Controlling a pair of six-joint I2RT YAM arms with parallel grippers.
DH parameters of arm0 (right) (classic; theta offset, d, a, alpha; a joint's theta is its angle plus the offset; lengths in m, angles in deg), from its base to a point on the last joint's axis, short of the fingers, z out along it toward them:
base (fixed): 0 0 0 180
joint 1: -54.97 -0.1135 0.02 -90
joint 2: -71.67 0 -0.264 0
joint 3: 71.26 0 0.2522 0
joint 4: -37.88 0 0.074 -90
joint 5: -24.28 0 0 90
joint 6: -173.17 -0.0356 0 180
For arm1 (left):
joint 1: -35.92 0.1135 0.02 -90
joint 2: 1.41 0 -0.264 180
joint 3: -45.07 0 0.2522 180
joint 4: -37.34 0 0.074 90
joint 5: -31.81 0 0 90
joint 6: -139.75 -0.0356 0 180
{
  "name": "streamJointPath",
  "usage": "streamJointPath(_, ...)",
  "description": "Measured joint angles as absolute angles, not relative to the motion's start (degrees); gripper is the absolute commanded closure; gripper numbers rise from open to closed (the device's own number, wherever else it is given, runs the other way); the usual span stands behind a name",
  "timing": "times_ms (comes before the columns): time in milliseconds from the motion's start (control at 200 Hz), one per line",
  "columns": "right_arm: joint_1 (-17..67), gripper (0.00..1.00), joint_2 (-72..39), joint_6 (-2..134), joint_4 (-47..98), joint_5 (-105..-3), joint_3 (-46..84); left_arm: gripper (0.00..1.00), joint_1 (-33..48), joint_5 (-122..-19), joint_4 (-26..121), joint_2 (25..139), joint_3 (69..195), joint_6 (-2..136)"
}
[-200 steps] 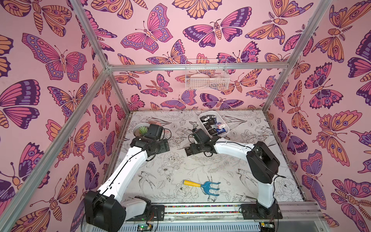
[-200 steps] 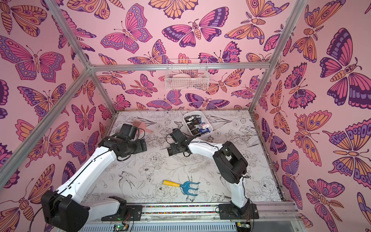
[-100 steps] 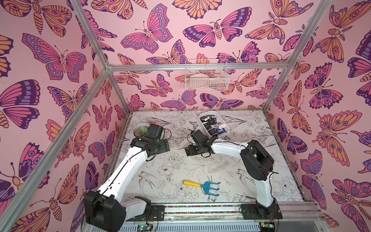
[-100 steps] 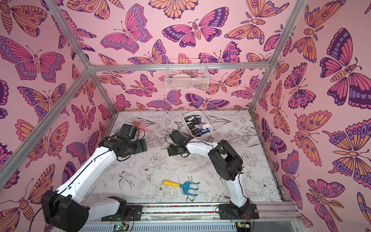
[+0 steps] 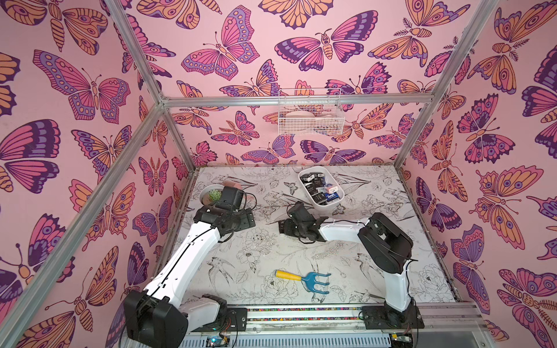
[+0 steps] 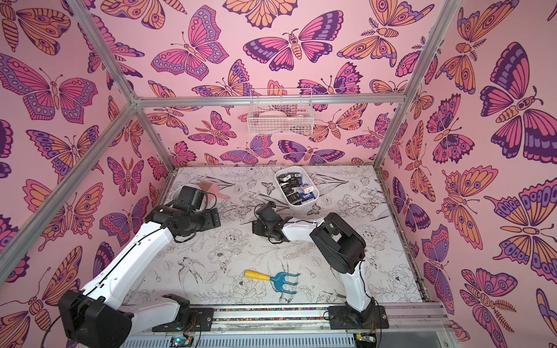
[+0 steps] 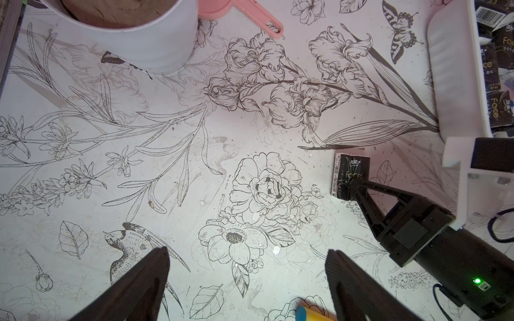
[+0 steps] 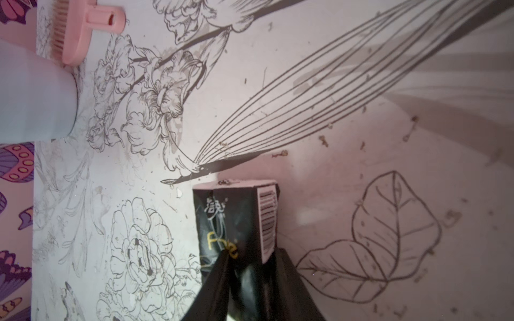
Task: Take the pocket tissues out of the storage box
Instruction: Adjust the pocket tissues at the center of the board, then pick up the pocket tissues from the storage box.
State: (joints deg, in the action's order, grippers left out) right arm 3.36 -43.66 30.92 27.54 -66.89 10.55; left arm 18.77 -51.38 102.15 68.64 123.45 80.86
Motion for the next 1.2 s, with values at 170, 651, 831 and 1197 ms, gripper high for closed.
streamJointPath(170,0.93,0.71,-43.33,26.40,27.40,-69.99,10.23,0.06,18.77,-52.02,102.15,68.07,123.39,80.84)
streamJointPath(651,0.36,0.33,-37.58,28.30,21.63,-72.68,9.88,0.06,18.77,-52.65,102.15,67.39,122.95,80.86)
streamJointPath(831,4.41,0.32,-31.94,38.35,15.93,-75.04,13.53,0.06,18.77,-52.65,102.15,67.39,122.95,80.86)
streamJointPath(1197,26.88,0.35,-42.35,67.53,1.68,-66.06,40.39,0.06,18.77,-52.65,102.13,69.29,123.10,80.86)
